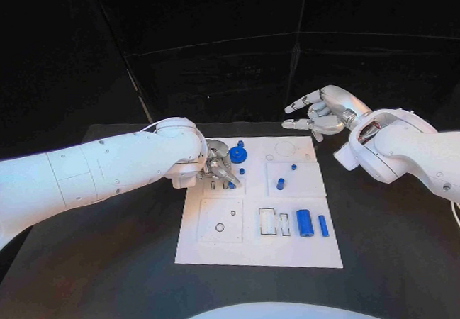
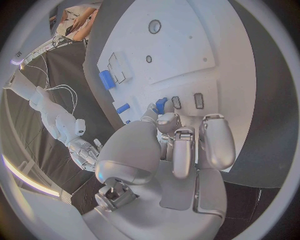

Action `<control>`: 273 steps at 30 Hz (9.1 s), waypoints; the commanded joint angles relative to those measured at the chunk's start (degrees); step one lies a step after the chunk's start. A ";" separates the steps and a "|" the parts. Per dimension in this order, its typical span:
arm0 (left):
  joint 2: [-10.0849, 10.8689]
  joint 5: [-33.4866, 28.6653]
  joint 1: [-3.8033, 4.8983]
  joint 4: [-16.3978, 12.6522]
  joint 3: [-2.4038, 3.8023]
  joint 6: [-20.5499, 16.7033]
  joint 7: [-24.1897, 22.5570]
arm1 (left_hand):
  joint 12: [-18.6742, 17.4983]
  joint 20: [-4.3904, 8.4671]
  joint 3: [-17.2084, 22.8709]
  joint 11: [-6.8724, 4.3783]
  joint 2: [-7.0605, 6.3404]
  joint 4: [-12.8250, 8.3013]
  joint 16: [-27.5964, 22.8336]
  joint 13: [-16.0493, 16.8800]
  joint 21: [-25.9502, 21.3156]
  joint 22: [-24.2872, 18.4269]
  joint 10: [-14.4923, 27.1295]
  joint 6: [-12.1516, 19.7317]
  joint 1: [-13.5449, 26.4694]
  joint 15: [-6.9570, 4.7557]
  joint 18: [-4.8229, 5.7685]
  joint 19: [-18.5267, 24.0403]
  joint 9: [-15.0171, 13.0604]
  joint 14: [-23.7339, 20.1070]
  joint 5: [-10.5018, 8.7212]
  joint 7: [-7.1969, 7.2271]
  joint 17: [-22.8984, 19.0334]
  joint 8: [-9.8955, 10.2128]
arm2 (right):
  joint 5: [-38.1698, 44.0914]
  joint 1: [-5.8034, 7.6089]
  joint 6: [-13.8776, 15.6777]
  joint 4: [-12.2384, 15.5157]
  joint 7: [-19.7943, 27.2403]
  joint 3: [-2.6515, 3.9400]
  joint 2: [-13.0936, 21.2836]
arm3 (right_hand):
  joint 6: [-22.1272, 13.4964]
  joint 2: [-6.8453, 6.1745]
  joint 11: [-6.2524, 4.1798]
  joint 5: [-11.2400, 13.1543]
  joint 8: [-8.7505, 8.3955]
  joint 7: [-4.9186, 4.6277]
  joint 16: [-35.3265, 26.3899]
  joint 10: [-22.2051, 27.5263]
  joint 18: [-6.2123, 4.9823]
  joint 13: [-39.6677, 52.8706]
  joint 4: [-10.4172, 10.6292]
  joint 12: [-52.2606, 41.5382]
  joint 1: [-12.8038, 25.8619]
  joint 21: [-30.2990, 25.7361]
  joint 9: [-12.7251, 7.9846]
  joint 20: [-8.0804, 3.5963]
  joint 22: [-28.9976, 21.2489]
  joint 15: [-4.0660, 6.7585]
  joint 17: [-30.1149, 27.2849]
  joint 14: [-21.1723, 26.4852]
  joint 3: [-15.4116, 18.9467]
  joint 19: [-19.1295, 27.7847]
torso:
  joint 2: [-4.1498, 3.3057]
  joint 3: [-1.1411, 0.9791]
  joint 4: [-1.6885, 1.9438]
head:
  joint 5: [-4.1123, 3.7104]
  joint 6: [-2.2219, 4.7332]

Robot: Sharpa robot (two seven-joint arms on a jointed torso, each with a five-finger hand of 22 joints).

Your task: Assemble the parts on the task board

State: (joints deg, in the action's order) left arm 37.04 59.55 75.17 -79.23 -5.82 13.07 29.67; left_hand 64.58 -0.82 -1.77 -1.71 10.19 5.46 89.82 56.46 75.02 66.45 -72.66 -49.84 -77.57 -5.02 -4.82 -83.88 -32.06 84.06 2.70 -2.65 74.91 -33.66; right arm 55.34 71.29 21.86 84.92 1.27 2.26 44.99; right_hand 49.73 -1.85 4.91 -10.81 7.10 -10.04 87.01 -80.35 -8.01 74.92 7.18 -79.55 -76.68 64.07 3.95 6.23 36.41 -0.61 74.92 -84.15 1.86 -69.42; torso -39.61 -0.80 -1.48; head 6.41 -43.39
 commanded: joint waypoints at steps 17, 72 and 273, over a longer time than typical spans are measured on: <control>4.20 -11.12 0.10 -3.73 -0.10 -10.09 -0.71 | -0.59 -0.33 39.90 0.50 -9.61 -9.38 0.18 -1.11 -0.74 0.01 -0.56 0.68 13.85 0.07 0.24 -0.03 -3.96 5.94 0.31 -0.53 15.09 -1.82 | 0.18 0.11 -0.85 -0.75 0.10 0.05 -0.27 | -0.37 0.59 0.04 -0.36 -0.41 0.01 -0.42 0.42 -0.99 1.07 0.02 0.22 0.08 -0.23 -0.09 0.00 -0.06 0.26 6.98 -3.99 0.34 0.55 | -0.03 -0.01 0.19 | -0.05 0.19; 7.14 1.59 -3.55 -7.88 -0.98 -16.34 -0.28 | -1.59 -0.16 42.91 0.25 -10.73 -10.16 0.18 -2.89 -0.23 0.86 -0.38 0.65 14.75 -0.12 0.38 -0.30 -5.05 5.94 0.30 -0.29 15.09 -2.86 | 1.10 0.10 -0.95 -1.11 0.31 0.04 -0.16 | -0.40 0.72 0.06 -0.39 -0.45 -0.01 -0.44 0.41 -1.00 1.04 0.22 0.23 0.35 -0.35 -0.10 0.01 -0.22 0.24 6.97 -3.99 0.61 0.60 | 0.00 -0.03 -0.06 | 0.76 -1.10; -6.09 -0.72 1.45 21.26 2.24 6.04 -0.18 | -1.09 -0.90 -1.06 1.28 -10.35 7.81 0.18 -10.66 -2.79 -0.50 2.22 -0.29 18.55 0.75 -0.05 0.62 1.86 5.94 0.04 -1.26 15.09 2.46 | 1.35 0.04 -1.72 -2.80 1.38 0.03 -1.93 | -0.49 1.13 0.11 -0.55 -0.59 -0.06 -0.66 0.59 -1.08 0.76 0.80 0.42 1.04 -0.78 -0.10 0.05 -0.85 0.21 6.60 -3.93 1.47 0.78 | 0.01 -0.03 0.02 | 0.62 -1.57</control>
State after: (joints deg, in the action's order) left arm 31.02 59.00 76.55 -58.03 -3.58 17.17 29.64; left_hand 63.68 -1.37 -2.47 -0.51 -0.07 13.17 89.82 45.80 72.36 65.92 -70.83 -49.88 -58.59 -4.69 -4.82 -83.32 -30.23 84.16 2.88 -3.91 74.91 -31.58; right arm 56.55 71.24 20.50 82.11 2.00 2.24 43.10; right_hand 49.73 -1.03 5.12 -11.01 6.88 -10.04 86.64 -80.14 -8.01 74.92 8.02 -79.35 -75.85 63.62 3.94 6.23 35.59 -0.61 74.90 -84.15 3.02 -69.00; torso -39.60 -0.82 -1.48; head 7.08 -44.93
